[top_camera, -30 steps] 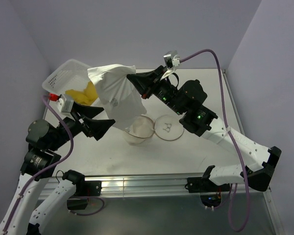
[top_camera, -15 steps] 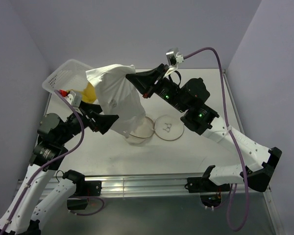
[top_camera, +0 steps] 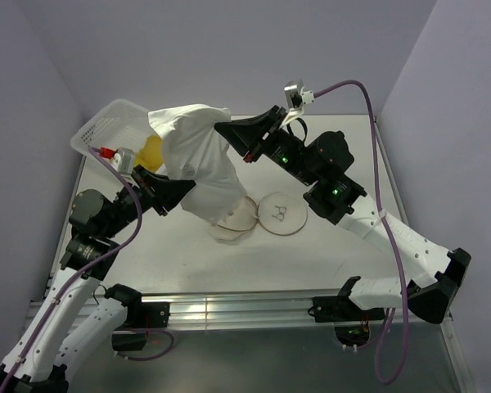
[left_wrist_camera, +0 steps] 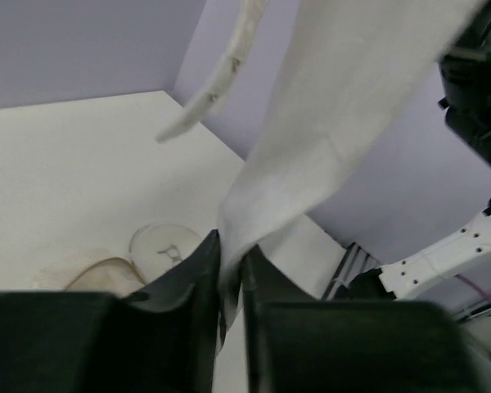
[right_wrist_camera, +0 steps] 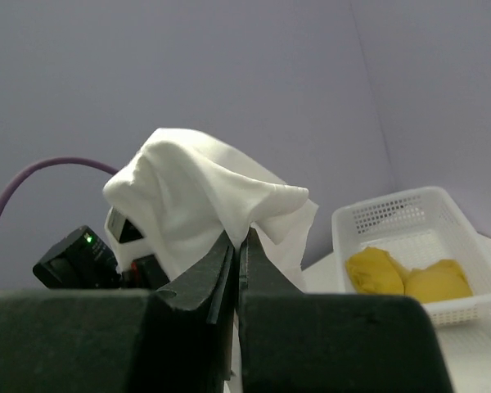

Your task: Place the bra in the laundry bag and zip it closed

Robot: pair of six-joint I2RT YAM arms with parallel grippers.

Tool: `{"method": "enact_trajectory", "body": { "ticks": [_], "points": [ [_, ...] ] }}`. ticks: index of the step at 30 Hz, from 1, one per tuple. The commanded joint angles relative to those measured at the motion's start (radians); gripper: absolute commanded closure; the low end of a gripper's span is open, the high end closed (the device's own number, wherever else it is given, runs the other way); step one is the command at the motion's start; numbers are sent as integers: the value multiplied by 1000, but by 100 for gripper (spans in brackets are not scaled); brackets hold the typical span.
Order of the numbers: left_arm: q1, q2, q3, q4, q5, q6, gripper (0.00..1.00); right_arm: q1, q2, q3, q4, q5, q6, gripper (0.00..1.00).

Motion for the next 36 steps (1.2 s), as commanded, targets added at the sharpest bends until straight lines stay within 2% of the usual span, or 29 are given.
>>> {"method": "enact_trajectory", "body": {
  "ticks": [1, 2, 9, 13, 18, 21, 25, 26, 29, 36],
  "points": [
    [2, 8, -2, 93, 3, -46, 89, -20, -58, -47, 100, -30, 18, 100],
    [2, 11, -4, 96, -4, -52, 100, -33, -63, -70, 110, -38, 19, 100],
    [2, 66, 45, 66, -11, -91, 100, -63, -122, -171, 252, -84, -13, 100],
    [3, 107, 93, 0, -91, -71, 100, -69, -170, -237, 346, -168, -45, 100],
    [3, 190, 185, -90, -126, -59, 100, -69, -233, -309, 410, -296, -92, 89],
    [6, 226, 242, -134, -157, -45, 100, -69, -270, -345, 348, -355, -132, 83],
    [12, 247, 297, -164, -195, -28, 100, -69, -333, -469, 337, -330, -154, 77],
    [14, 247, 308, -166, -203, -26, 100, -69, -362, -528, 341, -302, -149, 65],
    [14, 250, 329, -175, -205, -17, 100, -73, -403, -619, 332, -202, -151, 38],
    [14, 224, 346, -198, -260, 14, 100, -104, -497, -666, 243, -227, -143, 17]
  ]
}}
